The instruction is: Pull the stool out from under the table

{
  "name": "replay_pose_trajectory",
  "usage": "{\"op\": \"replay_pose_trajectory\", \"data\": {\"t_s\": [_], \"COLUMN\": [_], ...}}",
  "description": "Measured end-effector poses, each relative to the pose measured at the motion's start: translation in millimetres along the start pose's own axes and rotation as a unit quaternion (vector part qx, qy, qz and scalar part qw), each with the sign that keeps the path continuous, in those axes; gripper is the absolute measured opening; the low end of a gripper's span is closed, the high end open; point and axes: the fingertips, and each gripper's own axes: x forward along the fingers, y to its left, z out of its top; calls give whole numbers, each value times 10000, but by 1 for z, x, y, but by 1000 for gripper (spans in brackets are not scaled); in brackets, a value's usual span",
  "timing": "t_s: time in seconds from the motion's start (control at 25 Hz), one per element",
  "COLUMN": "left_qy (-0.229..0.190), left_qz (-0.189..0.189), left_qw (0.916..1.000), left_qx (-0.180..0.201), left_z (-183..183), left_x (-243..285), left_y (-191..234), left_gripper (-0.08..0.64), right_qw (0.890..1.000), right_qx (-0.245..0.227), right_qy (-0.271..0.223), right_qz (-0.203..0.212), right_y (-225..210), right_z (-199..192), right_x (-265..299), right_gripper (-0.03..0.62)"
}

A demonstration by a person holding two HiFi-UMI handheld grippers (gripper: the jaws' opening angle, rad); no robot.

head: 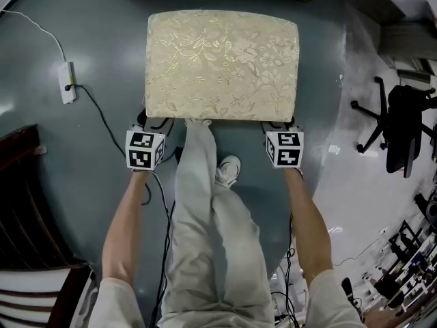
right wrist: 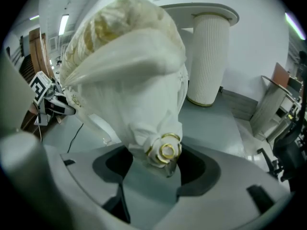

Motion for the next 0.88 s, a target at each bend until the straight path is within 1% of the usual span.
{"op": "replay_pose_trajectory", "data": {"t_s": [0.08, 0.16, 0.24, 0.32, 0.4, 0.44, 0.48, 0.52, 0.56, 0.64, 0.68, 0.72, 0.8, 0.84, 0.88], "left_qy": [53, 45, -25, -117, -242, -322, -419, -532, -649, -843, -940, -1065, -1359, -1486, -1584], "left_qz": [-7, 60, 198, 324, 436, 476, 505, 520, 513, 418, 365, 326, 288, 275, 258], "left_qw": [10000, 10000, 9997, 9991, 9985, 9981, 9975, 9967, 9959, 9948, 9942, 9931, 9898, 9881, 9866], "left_qx": [29, -33, -171, -227, -215, -232, -268, -315, -363, -400, -383, -359, -315, -297, -282], "left_z": [-9, -16, -19, -15, -1, 10, 22, 36, 51, 83, 102, 124, 174, 199, 222], "left_x": [-10, -27, -49, -73, -97, -109, -121, -131, -142, -160, -170, -180, -205, -219, -234], "left_y": [0, 3, 7, 11, 12, 11, 9, 6, 3, -10, -17, -24, -33, -37, -41], "left_gripper": [291, 291, 290, 290, 288, 284, 262, 225, 208, 146, 118, 81, 49, 37, 31], "right_qw": [9999, 9997, 9996, 9993, 9986, 9983, 9980, 9978, 9976, 9975, 9973, 9970, 9959, 9953, 9948], "right_qx": [135, 220, 239, 281, 370, 393, 390, 361, 309, 190, 144, 102, 33, 15, 7], "right_qy": [-23, -65, -134, -239, -365, -436, -503, -558, -596, -643, -677, -730, -869, -935, -993], "right_qz": [3, -5, -5, 4, 9, -4, -36, -84, -140, -225, -243, -249, -245, -233, -213], "right_y": [2, 5, 9, 11, 12, 12, 12, 12, 11, 10, 9, 8, 7, 7, 7], "right_z": [-2, -6, -8, -2, 11, 21, 31, 42, 53, 77, 92, 109, 150, 171, 191], "right_x": [-9, -27, -49, -73, -97, -110, -122, -133, -143, -162, -171, -181, -200, -211, -224], "right_gripper": [290, 278, 255, 239, 220, 210, 198, 185, 170, 127, 93, 73, 14, -1, -2]}}
